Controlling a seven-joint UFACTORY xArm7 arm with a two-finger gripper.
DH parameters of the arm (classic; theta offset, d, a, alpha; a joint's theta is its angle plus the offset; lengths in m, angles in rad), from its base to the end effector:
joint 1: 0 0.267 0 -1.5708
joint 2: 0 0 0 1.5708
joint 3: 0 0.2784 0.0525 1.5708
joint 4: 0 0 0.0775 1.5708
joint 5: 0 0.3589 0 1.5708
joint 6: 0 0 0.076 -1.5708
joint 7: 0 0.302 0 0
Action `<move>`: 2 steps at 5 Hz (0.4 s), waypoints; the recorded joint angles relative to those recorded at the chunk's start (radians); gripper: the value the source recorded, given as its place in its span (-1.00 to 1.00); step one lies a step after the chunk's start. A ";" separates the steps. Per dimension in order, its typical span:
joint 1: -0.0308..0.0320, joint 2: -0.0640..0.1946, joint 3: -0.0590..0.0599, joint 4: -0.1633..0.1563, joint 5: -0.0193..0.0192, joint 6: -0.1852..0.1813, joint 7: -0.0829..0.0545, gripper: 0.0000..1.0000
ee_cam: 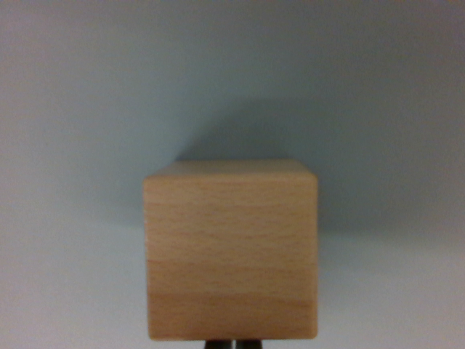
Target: Push wooden cube
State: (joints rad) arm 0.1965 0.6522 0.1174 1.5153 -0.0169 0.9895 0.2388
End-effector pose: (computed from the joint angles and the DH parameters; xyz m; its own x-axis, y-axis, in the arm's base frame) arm 0.5433 0.1801 -0.0248 0.9890 0.0669 -0.1322 0.0638 -0.9976 -0.0278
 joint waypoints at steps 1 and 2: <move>0.0000 0.000 0.000 0.000 0.0000 0.000 0.000 1.00; -0.0002 0.004 -0.001 0.007 -0.0005 0.003 -0.001 1.00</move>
